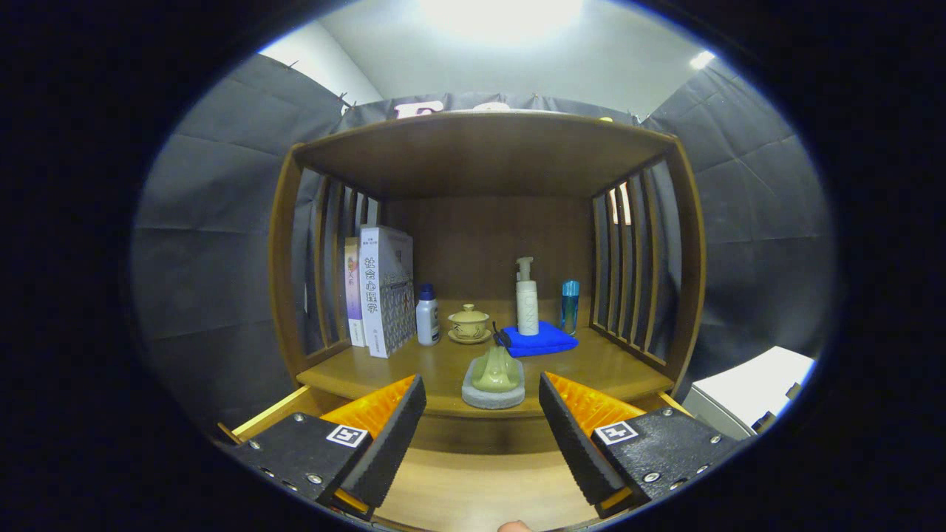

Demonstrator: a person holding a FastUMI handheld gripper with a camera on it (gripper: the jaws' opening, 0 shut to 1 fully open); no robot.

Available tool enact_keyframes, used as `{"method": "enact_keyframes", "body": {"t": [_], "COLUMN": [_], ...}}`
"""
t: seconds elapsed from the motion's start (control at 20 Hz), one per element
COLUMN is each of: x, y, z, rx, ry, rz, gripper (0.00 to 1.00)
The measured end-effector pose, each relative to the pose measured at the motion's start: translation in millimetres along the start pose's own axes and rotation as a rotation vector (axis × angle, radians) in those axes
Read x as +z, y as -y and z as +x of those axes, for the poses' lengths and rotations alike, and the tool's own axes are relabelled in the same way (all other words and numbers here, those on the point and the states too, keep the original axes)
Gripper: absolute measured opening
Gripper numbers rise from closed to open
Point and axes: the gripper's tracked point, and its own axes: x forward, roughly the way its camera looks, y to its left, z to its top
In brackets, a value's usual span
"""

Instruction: Pull open the drawer, take out the items inside it, and place them on the countertop above the cabinet.

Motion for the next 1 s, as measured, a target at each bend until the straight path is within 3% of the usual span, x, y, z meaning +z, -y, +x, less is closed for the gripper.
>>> {"method": "enact_keyframes", "body": {"t": [0.55, 1.0], "x": [-33, -85], "y": [-14, -21], "z": [-92, -135], "rx": [0.027, 0.085], "ry": [0.093, 0.045], "rz": [-0.036, -0.038], "gripper": [0.96, 0.96]}}
